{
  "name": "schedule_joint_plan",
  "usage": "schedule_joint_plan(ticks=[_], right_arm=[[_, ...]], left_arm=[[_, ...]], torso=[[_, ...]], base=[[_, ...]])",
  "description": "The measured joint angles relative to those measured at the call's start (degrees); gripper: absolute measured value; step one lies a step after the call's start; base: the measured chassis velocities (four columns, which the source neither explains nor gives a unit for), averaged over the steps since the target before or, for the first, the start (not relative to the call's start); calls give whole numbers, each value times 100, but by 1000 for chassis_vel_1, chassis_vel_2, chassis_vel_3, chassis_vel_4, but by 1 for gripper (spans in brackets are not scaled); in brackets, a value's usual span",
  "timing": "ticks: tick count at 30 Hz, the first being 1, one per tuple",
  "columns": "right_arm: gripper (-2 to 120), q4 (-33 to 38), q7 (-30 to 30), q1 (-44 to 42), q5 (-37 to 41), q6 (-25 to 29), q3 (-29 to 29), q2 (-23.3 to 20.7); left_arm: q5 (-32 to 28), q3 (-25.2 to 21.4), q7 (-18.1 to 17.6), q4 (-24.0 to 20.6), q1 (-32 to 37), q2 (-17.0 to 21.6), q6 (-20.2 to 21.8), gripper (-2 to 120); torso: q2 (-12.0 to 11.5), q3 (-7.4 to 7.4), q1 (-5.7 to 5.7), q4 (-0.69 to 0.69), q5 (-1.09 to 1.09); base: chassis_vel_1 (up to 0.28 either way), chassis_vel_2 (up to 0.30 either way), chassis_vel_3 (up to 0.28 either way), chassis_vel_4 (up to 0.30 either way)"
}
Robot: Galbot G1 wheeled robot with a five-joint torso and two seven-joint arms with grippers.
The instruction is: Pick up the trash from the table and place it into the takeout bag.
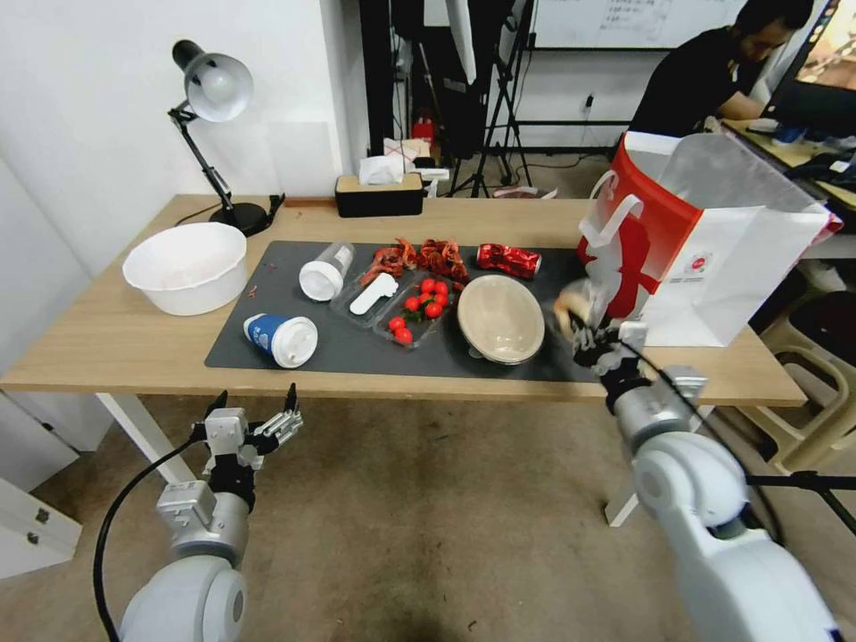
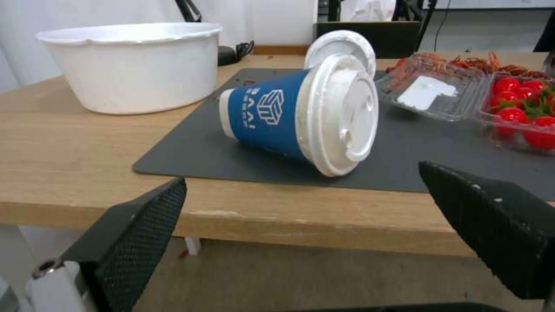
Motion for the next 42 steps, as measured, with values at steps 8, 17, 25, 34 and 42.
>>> schedule_joint_plan(ticks=[8,17,25,34,42], right_arm=[[6,212,221,1042,1023,498,332,-683],[6,-1030,2024,2822,1861,-33,161,-1773],[6,-1570,2994,3335,2451,-807,-42,-1941],[17,-1671,3386,3399,2700,-1292,-94,-1862],[44,-1679,3409,3408,2700,-1347,-98,-1862]], left_arm=[[24,12,1,-44,38,-1,-76,100],[94,9,1,-77,90,-22,-168,100],[137,17,4,-87,125,-47,-241,100],[141,16,8,-114,140,-49,-243,100],[141,16,9,-114,141,-47,-245,100]], torso=[[1,0,0,2,0],[0,1,2,2,1],[0,1,2,1,0],[0,0,2,1,0],[0,0,1,1,-1]], base=[[0,0,0,0],[0,0,0,0],[0,0,0,0],[0,0,0,0],[0,0,0,0]])
